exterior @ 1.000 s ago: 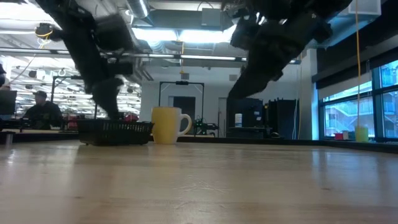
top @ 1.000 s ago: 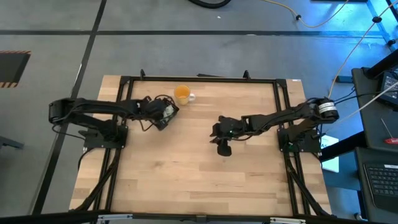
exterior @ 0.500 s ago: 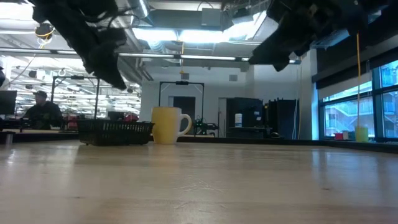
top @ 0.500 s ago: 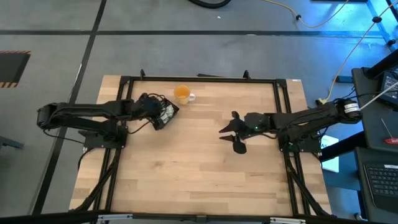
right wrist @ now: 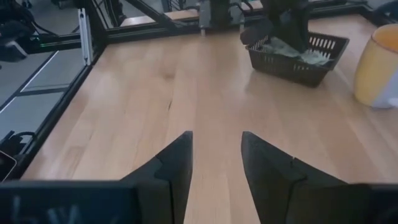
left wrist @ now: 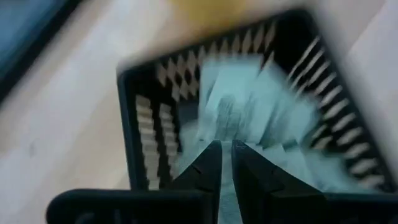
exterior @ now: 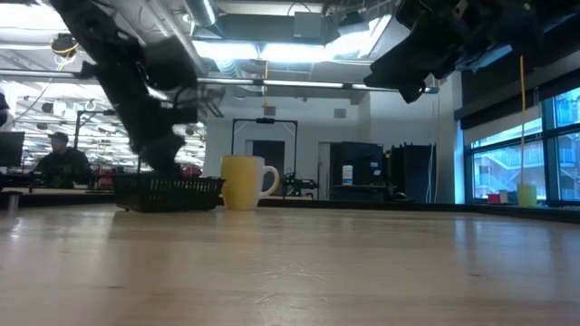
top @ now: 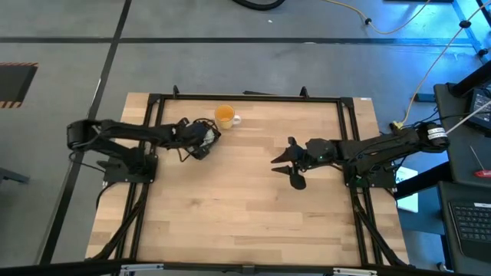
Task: Pick and place Stevia / Truvia into bins
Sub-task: Return to Home Position
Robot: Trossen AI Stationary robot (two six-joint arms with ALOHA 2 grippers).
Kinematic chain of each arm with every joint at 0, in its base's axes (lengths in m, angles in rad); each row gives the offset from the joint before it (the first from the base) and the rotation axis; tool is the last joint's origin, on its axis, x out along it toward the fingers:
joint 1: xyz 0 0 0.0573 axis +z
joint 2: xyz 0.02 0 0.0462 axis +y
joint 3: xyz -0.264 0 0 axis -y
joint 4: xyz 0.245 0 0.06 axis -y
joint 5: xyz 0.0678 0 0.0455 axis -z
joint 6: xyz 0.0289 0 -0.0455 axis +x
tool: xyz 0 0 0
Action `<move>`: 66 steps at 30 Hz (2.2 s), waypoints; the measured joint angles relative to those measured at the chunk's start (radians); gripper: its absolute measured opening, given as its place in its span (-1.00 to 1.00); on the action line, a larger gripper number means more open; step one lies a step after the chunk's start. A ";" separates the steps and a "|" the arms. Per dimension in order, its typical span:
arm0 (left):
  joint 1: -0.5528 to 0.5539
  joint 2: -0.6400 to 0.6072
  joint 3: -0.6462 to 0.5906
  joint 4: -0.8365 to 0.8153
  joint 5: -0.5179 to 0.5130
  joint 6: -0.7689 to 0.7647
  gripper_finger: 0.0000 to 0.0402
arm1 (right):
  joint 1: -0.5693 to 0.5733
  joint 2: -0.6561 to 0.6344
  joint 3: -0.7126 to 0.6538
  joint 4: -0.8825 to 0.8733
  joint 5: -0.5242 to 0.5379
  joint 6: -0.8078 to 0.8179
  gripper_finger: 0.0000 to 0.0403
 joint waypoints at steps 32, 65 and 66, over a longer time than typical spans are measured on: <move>-0.101 -0.452 0.008 0.121 0.141 0.165 -0.85 | -0.108 -0.543 -0.332 -0.108 0.130 -0.053 -0.30; -0.120 -1.091 -0.472 0.371 0.124 0.195 -0.84 | -0.108 -1.075 -0.382 -0.331 0.041 -0.025 -0.30; -0.120 -1.104 -0.480 0.373 0.124 0.195 -0.84 | -0.108 -1.080 -0.382 -0.339 0.042 -0.025 -0.30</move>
